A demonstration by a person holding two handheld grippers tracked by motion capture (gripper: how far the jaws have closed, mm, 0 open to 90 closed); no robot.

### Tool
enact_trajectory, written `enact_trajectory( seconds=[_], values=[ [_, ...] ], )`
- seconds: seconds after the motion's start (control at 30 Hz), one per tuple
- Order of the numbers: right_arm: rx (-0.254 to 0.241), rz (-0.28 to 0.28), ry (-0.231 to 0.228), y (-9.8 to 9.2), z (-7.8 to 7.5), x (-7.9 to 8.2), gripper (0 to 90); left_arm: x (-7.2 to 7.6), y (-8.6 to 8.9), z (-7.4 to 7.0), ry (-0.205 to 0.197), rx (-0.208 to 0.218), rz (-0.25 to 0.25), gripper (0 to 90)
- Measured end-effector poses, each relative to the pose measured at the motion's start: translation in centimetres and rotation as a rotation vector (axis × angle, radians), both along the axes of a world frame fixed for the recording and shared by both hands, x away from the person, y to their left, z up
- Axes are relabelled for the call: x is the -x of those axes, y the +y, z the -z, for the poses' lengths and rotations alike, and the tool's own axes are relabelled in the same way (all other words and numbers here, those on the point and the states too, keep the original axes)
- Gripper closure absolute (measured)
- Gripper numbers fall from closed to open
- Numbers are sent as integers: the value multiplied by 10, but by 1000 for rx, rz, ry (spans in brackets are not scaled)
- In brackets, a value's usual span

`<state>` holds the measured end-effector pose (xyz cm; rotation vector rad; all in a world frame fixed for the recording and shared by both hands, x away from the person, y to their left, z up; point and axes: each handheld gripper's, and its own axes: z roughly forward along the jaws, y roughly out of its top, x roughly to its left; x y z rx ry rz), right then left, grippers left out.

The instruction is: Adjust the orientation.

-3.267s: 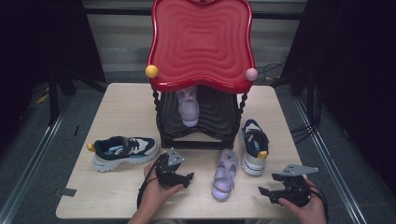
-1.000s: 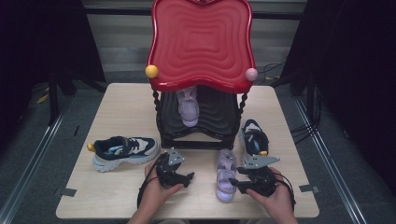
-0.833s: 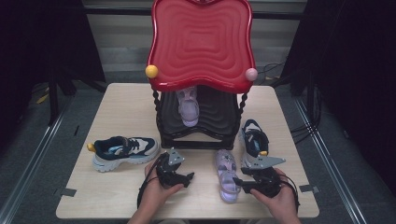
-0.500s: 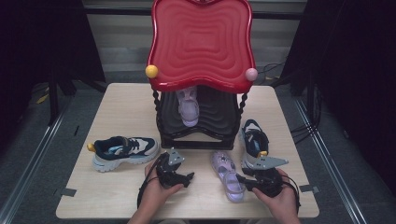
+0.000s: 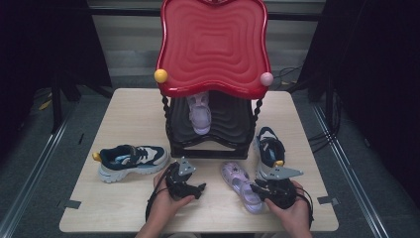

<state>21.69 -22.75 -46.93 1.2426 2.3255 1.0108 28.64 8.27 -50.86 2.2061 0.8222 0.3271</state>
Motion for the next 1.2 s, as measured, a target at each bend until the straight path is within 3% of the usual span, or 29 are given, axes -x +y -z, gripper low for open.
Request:
enact_trajectory(
  seconds=[0.37, 0.6, 0.73, 0.97, 1.07, 1.2],
  values=[
    [-54, -11, -12, -5, 5, 0, 797, 0, 0, 0, 0, 0, -1, 143],
    [-32, -43, -44, -6, 5, 0, 820, 0, 0, 0, 0, 0, 0, 143],
    [-35, -21, -59, -4, 7, 2, 778, 0, 0, 0, 1, -2, 0, 143],
    [-49, 27, -50, -4, 11, 4, 743, 0, 0, 0, -1, -4, 1, 143],
    [-40, 23, -32, -3, 14, 4, 746, 0, 0, 0, -1, -3, 1, 143],
    [-25, 13, -47, -3, 14, 3, 784, 0, 0, 0, 0, -1, 0, 143]
  ],
)
